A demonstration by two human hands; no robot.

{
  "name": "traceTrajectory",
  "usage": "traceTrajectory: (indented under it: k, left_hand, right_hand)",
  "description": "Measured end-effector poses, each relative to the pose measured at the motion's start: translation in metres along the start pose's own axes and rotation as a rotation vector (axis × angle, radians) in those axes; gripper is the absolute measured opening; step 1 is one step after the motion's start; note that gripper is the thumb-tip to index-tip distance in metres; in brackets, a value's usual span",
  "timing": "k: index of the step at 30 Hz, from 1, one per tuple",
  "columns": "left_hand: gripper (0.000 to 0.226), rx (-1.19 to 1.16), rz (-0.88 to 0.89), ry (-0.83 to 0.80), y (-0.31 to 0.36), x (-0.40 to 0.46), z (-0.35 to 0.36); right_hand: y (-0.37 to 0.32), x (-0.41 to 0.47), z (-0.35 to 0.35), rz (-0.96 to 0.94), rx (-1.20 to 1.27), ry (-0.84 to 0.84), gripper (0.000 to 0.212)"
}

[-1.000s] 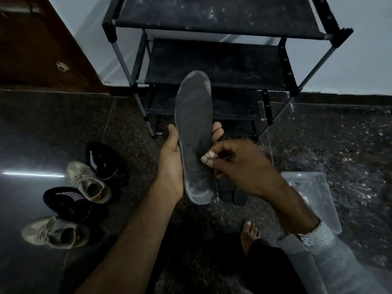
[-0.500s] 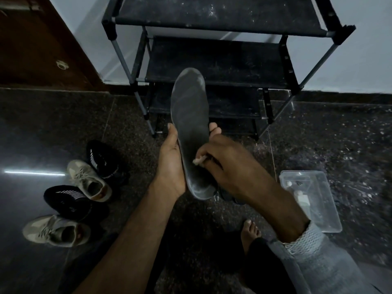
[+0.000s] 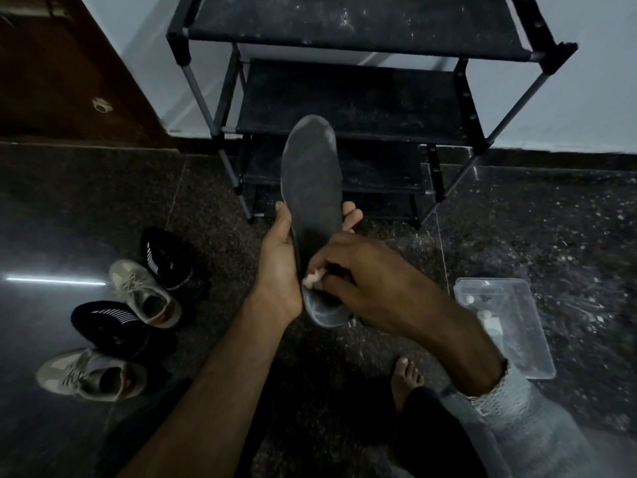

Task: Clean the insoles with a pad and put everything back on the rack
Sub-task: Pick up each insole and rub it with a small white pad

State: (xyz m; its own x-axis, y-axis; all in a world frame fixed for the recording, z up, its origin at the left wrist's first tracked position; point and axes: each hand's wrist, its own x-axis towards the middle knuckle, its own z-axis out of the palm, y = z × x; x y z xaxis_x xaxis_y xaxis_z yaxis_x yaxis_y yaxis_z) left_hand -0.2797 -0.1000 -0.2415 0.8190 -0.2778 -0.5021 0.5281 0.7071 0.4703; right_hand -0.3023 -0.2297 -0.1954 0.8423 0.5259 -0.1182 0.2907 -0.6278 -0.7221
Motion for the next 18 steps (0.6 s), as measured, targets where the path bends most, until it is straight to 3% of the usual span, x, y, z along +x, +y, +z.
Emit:
traceTrajectory:
  k: [3, 7, 9, 15, 18]
  left_hand:
    - [0.073, 0.010, 0.012, 0.017, 0.000, 0.000, 0.000]
    - [0.071, 0.012, -0.018, -0.014, -0.003, -0.002, 0.002]
    - [0.073, 0.013, -0.029, -0.022, -0.003, -0.002, 0.003]
    - [0.070, -0.017, 0.022, 0.023, 0.004, 0.000, -0.001]
    - [0.072, -0.028, 0.010, 0.008, 0.003, -0.001, 0.001]
  right_hand:
    - [0.002, -0.002, -0.004, 0.004, -0.016, -0.036, 0.011]
    - [0.009, 0.004, 0.002, 0.127, -0.050, 0.307, 0.011]
    - [0.011, 0.006, 0.001, 0.132, -0.067, 0.374, 0.010]
    - [0.006, -0.003, -0.011, 0.033, -0.055, -0.090, 0.010]
    - [0.006, -0.001, -0.007, 0.039, -0.045, 0.022, 0.011]
